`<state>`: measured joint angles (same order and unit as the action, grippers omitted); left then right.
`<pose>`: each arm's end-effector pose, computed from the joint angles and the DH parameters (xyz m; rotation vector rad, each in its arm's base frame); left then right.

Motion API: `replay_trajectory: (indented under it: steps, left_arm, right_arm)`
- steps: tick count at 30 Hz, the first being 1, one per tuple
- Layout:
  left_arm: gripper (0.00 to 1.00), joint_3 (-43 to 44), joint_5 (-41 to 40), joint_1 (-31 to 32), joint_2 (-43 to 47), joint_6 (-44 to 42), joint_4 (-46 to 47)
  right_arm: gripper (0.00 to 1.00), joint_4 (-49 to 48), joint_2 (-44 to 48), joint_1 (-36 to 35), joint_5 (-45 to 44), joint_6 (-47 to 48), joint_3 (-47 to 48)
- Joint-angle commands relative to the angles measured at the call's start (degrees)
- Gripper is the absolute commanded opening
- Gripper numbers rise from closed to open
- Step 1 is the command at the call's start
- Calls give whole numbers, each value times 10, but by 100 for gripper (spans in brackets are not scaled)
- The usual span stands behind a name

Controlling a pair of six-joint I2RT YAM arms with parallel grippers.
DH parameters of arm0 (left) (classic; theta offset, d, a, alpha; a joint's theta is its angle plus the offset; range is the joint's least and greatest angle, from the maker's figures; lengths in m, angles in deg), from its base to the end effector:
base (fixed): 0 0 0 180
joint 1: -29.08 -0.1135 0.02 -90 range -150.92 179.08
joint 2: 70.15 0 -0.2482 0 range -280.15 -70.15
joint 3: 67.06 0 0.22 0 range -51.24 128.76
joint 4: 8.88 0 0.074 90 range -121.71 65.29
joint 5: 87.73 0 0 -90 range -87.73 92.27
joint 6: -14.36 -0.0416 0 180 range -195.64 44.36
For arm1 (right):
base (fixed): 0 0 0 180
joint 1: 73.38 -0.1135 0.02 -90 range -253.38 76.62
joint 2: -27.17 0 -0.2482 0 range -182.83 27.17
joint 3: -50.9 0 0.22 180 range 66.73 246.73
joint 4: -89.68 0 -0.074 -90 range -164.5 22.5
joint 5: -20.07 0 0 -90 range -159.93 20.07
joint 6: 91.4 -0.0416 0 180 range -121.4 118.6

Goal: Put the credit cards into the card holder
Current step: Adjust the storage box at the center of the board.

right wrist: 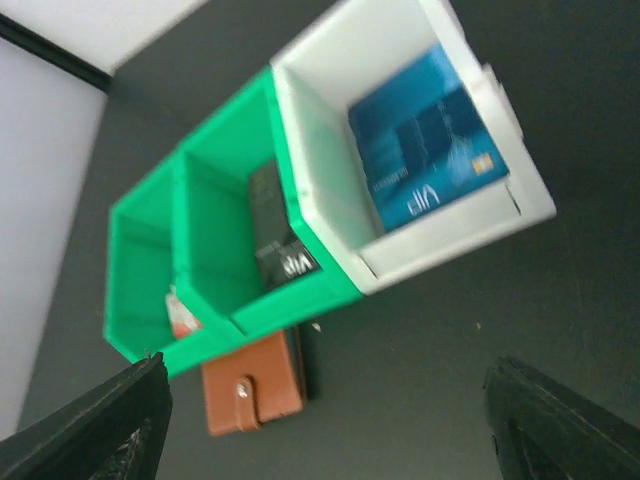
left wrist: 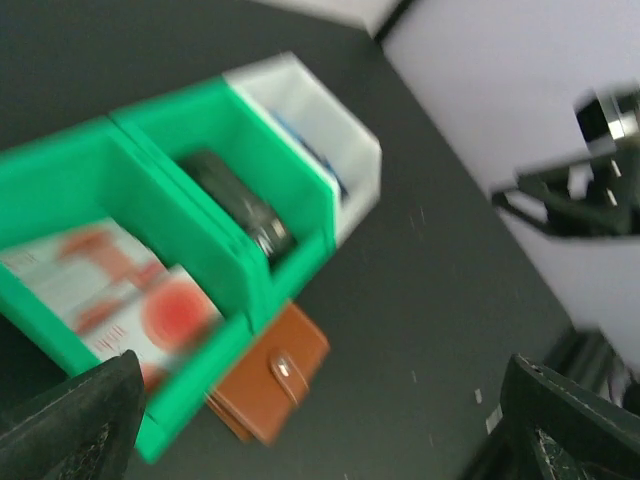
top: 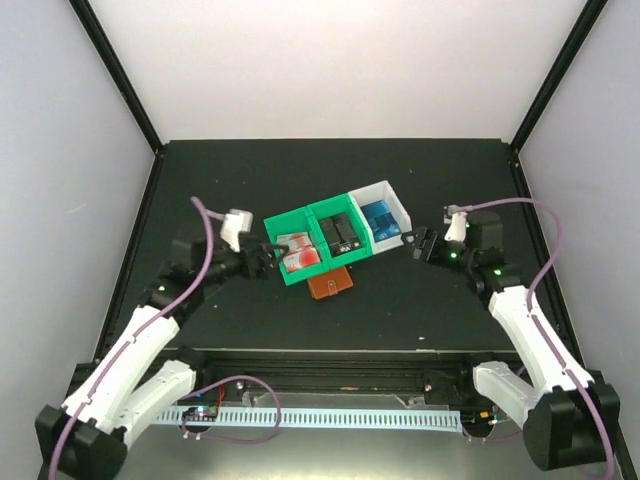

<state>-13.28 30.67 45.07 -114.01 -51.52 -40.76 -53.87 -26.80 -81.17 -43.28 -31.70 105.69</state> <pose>0.1487 -0.0632 0.2820 0.1986 2.0151 -0.9364 0.1801 0.0435 0.2526 0.1698 2.2486 0.8763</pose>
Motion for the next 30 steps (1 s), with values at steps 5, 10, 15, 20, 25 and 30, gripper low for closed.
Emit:
replay_trajectory:
  steps: [5, 10, 15, 20, 25, 30]
  left_arm:
    - [99, -16, -57, 147, -66, 8, -77]
    - [85, -38, -83, 178, -120, 36, -100]
    - [68, -40, -111, 184, -170, 54, -98]
    - [57, -34, -149, 183, -210, 80, -47]
    - [47, -23, -195, 180, -269, 115, -27]
    - [46, -15, -224, 162, -300, 136, 5]
  right_arm:
    - [85, 6, -70, -121, -119, -28, -20]
    - [83, -4, -122, -201, -163, -45, -24]
    - [80, -33, -185, -253, -172, -61, -23]
    - [76, -55, -257, -296, -168, -74, 9]
    - [70, -87, -315, -325, -154, -103, 27]
    - [67, -107, -366, -345, -138, -113, 55]
